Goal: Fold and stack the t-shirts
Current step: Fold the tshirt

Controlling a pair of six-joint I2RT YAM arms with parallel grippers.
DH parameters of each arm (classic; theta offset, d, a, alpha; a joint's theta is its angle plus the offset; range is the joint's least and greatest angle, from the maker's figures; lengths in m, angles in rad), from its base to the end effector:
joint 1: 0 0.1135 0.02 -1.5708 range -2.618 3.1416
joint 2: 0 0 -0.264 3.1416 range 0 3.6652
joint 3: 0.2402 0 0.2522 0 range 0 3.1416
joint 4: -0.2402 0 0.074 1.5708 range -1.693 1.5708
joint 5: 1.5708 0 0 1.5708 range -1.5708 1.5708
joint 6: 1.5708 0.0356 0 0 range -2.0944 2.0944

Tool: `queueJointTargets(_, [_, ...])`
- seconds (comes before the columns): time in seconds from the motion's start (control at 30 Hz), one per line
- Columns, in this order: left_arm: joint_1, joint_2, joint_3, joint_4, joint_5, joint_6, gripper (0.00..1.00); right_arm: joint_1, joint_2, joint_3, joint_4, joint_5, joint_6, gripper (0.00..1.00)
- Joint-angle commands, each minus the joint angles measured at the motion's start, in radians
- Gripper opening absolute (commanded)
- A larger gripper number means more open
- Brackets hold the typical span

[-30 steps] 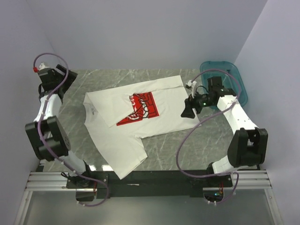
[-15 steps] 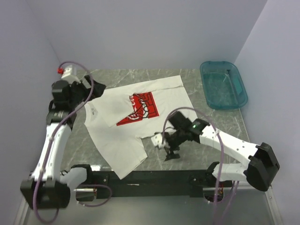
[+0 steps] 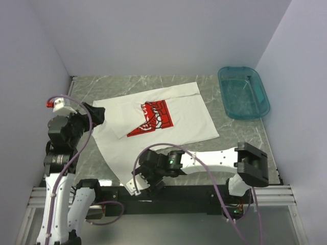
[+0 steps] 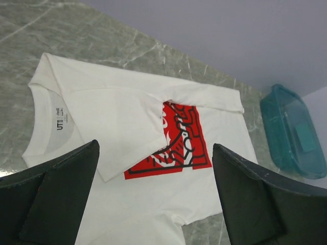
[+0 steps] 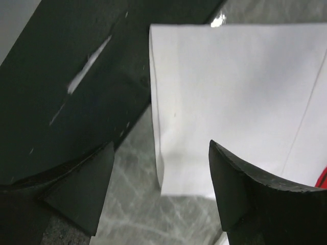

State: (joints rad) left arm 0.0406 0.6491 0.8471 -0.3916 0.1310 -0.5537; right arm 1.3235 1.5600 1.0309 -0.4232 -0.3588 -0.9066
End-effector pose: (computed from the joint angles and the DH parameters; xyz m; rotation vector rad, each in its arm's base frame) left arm 0.1454 0.0013 0.3591 -0.4307 1.7357 -0.4862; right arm 0.0665 0.3144 0.2182 -2.3471 0.9865 0.6190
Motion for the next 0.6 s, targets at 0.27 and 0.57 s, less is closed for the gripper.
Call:
queueJointTargets(0.27, [0.001, -0.215, 0.036, -0.105, -0.105, -0.035, 0.98, 0.114, 0.213, 0.143, 0.107, 0.106, 0.051, 0.70])
queueJointTargets(0.57, [0.001, -0.240, 0.012, -0.122, -0.084, -0.043, 0.98, 0.120, 0.299, 0.181, 0.092, 0.107, 0.077, 0.63])
